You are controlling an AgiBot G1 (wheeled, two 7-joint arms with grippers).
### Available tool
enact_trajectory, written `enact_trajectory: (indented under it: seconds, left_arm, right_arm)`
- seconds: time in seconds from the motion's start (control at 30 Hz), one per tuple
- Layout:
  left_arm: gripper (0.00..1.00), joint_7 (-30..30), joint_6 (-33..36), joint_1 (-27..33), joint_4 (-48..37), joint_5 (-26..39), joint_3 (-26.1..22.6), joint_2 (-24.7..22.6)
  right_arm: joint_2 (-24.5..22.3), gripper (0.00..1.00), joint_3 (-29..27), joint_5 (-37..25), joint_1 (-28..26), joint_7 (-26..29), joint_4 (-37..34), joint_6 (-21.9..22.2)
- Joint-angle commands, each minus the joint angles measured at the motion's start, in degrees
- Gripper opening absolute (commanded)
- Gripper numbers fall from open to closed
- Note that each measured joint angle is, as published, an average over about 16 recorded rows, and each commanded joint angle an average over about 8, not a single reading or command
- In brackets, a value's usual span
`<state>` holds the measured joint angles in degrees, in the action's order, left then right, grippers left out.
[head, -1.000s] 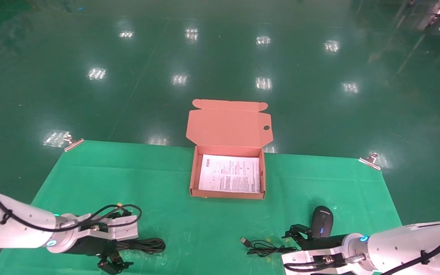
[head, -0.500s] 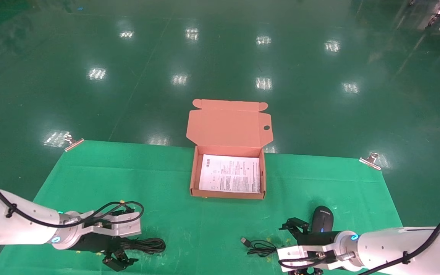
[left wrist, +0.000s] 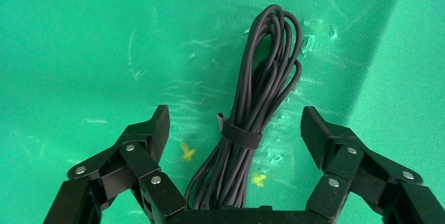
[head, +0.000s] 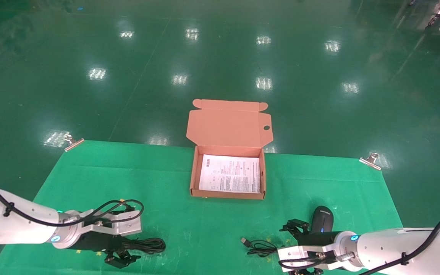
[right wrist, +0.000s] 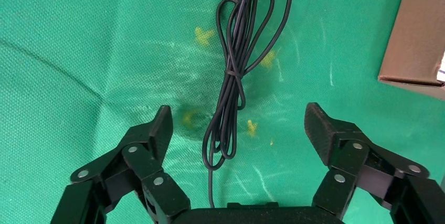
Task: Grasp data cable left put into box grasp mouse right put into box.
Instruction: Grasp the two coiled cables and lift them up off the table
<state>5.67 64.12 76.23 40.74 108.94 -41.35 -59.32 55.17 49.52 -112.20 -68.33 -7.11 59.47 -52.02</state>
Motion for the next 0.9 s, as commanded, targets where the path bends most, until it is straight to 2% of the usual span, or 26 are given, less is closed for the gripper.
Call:
enact_trajectory:
  seconds: [0.03,0.9]
  left_arm:
    - [0.00,0.03,0.02,0.00,0.08,0.06,-0.03,0.01]
    - [0.00,0.20,0.23,-0.07,0.62,0.57,-0.33,0.05]
  right_arm:
    - [-0.02,0.00,0.01,0.00,0.00,0.01,0.05,-0.04]
    - [-0.21,0.00,0.04,0.04,-0.18,0.11,0.43,-0.47]
